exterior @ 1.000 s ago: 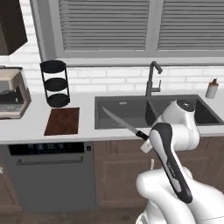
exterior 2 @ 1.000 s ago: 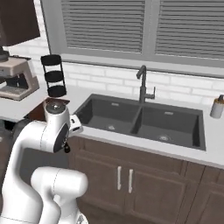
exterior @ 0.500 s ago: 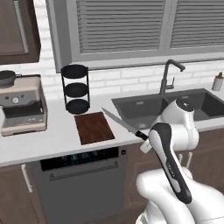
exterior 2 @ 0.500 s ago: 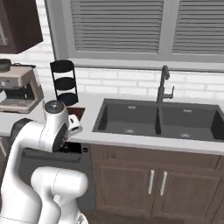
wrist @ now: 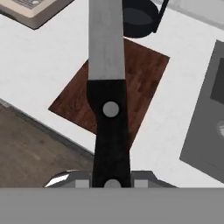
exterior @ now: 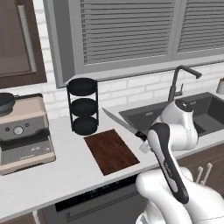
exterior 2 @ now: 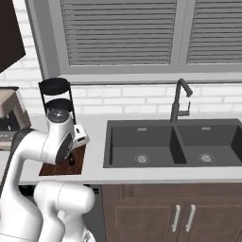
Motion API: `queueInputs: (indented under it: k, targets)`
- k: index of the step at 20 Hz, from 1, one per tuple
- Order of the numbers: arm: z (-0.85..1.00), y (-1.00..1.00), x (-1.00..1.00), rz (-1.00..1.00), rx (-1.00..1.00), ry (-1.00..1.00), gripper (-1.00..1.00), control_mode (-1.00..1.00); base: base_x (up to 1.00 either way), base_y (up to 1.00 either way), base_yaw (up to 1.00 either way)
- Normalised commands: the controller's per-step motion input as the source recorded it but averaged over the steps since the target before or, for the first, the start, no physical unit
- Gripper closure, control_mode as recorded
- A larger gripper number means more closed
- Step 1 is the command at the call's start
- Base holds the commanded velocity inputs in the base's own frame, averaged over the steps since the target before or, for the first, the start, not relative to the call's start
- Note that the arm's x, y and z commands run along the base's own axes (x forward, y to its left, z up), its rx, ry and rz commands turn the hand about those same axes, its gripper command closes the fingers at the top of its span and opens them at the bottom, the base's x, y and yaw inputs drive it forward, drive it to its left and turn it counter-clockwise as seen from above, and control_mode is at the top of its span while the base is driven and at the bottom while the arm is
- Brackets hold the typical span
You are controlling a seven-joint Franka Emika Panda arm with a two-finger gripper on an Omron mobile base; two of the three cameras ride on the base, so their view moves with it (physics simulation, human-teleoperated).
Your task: Pick up the knife from the drawer and place it on the cutting board. Then place the meat from the plate to the cutting board.
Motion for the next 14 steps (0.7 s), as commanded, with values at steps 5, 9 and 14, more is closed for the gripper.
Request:
queueInputs:
  k: [5,9,14]
  targets:
    - [-0.29,0.00,0.18,-0.28,-0.01,0.00,1.00,-1.00,0.00,0.00,0.00]
    - [-0.30,0.17,0.34,-0.31,0.00,0.06,1.00,-1.00,0.00,0.00,0.00]
    - [-0.34,0.35,0.37,-0.22,0.03,0.20,1.00,-1.00,0.00,0.00,0.00]
